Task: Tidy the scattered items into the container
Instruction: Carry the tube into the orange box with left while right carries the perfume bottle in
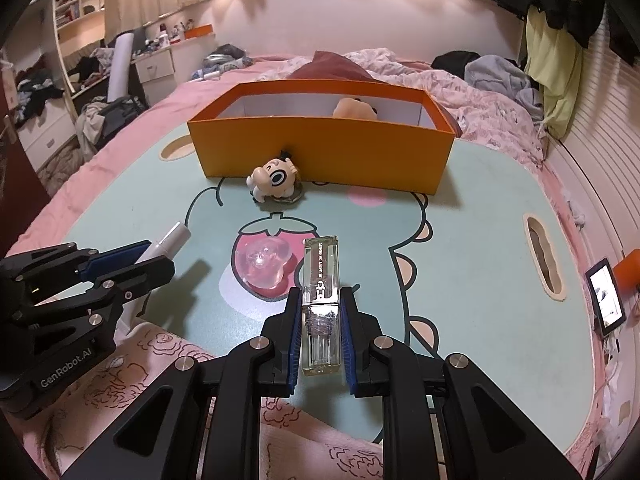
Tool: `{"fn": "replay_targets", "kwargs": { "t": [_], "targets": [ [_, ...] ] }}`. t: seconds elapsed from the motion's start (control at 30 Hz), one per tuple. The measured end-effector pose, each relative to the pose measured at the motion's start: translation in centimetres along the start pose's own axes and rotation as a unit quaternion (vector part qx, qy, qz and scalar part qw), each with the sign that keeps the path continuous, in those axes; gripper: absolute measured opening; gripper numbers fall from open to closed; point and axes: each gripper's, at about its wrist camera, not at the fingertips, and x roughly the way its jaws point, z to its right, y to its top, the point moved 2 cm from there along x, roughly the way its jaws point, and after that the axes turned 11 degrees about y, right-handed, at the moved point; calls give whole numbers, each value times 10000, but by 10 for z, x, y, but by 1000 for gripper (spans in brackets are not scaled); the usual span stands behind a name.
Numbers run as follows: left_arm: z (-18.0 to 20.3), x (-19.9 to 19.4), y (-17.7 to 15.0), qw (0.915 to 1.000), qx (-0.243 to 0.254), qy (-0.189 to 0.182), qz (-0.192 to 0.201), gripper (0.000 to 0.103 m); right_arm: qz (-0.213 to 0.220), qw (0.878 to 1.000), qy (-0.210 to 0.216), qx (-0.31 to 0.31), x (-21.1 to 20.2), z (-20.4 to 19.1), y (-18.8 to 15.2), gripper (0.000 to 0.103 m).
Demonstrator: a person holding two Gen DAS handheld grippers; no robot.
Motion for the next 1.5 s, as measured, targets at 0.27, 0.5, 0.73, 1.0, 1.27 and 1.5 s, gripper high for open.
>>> {"fn": "replay_targets", "kwargs": {
  "t": [0.27, 0.5, 0.73, 1.0, 1.27, 1.5],
  "targets": [
    [-5, 5, 24, 9998, -47, -164, -62, 20, 87, 10000, 18, 45, -2, 5, 17, 16],
    [-9, 6, 73, 9997, 17, -242, 41, 20, 261, 9993, 37, 254, 2, 18, 50, 17],
    [-16, 27, 127, 9999, -47, -145, -51, 20, 470, 9987, -69, 163, 6, 33, 103, 16],
    [-9, 74, 169, 9993, -94, 76, -352, 20, 432, 9989, -126, 162, 33, 60, 158, 17],
    [-3, 123, 179, 9960, -329, -90, -822, 21, -69, 9984, 129, 548, 77, 82, 171, 17],
    [-16, 118, 183, 9963, -581, -61, -624, 29, 121, 9987, 82, 498, 78, 86, 177, 20]
  ]
}}
